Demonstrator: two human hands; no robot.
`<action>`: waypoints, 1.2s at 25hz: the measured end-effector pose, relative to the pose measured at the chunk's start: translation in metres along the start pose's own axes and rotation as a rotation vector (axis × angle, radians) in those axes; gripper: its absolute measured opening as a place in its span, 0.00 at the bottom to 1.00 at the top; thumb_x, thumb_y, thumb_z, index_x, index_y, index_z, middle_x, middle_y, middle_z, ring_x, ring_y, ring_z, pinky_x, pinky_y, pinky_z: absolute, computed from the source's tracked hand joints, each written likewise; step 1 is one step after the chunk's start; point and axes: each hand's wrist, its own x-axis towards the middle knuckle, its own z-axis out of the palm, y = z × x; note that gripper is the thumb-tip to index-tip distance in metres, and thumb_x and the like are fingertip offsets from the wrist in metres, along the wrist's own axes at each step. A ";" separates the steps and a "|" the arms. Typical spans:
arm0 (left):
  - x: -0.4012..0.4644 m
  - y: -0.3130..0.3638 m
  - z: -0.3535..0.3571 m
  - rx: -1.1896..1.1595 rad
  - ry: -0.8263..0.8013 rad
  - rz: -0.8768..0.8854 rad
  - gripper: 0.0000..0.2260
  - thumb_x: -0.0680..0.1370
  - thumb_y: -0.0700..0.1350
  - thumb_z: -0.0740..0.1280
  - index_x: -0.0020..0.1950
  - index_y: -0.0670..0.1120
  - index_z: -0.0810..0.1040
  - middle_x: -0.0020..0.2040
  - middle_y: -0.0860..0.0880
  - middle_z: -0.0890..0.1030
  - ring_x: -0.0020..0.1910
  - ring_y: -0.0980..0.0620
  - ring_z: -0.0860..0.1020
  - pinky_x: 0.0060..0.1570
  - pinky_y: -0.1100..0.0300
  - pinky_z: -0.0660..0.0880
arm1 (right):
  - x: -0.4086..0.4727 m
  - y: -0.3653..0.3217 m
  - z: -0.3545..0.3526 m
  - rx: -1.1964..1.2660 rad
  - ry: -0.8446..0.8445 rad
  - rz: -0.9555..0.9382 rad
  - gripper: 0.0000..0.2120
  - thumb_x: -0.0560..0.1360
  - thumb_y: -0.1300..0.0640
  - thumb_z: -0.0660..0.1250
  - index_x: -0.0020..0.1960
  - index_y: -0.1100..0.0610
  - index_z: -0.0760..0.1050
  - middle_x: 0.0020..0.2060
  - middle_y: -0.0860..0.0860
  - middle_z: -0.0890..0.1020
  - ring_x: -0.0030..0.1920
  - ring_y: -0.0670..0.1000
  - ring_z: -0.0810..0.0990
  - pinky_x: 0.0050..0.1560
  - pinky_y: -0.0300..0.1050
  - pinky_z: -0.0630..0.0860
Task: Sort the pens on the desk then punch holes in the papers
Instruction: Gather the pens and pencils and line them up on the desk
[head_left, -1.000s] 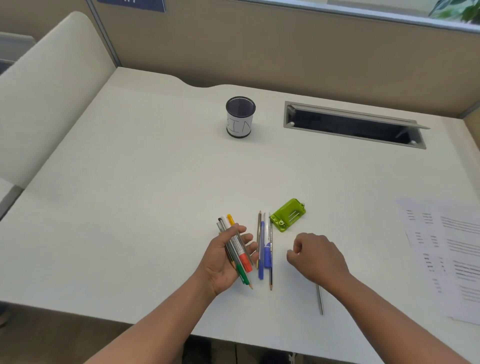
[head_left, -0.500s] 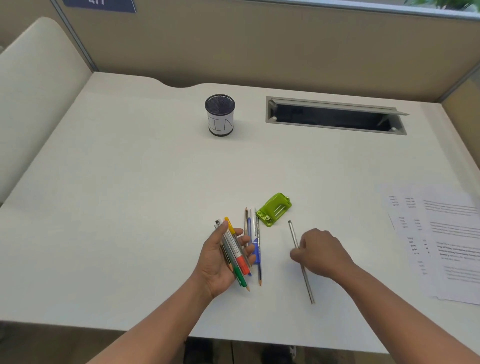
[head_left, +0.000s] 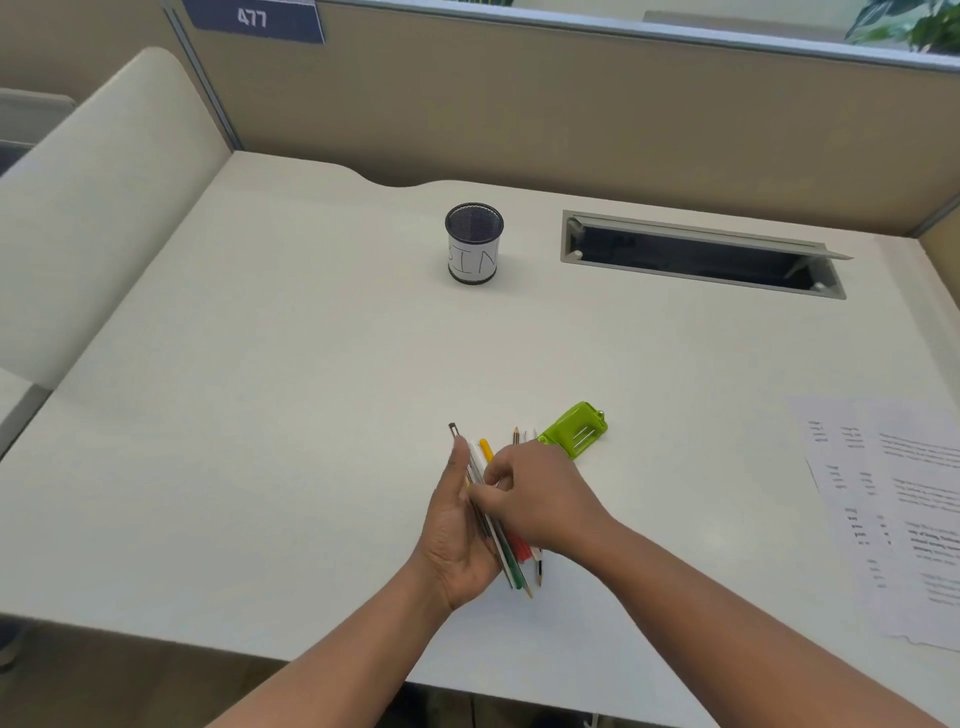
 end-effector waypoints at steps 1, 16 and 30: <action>0.001 0.001 -0.003 0.012 0.014 0.016 0.28 0.76 0.62 0.71 0.64 0.40 0.82 0.58 0.39 0.84 0.57 0.41 0.84 0.55 0.45 0.81 | 0.001 0.005 0.001 0.012 0.034 0.005 0.10 0.73 0.50 0.69 0.35 0.53 0.80 0.29 0.48 0.82 0.33 0.46 0.80 0.39 0.47 0.80; 0.001 0.013 -0.048 0.124 0.231 0.070 0.13 0.80 0.37 0.67 0.63 0.43 0.82 0.56 0.40 0.86 0.51 0.41 0.86 0.47 0.47 0.83 | 0.024 0.076 0.031 -0.234 0.070 0.301 0.16 0.74 0.42 0.69 0.38 0.50 0.68 0.37 0.50 0.77 0.38 0.53 0.76 0.33 0.45 0.66; 0.004 0.014 -0.046 0.080 0.268 0.067 0.13 0.83 0.49 0.64 0.64 0.44 0.81 0.57 0.40 0.86 0.51 0.41 0.86 0.46 0.47 0.83 | 0.024 0.081 0.027 -0.343 -0.033 0.340 0.11 0.69 0.49 0.68 0.46 0.52 0.70 0.42 0.49 0.75 0.41 0.53 0.75 0.31 0.44 0.64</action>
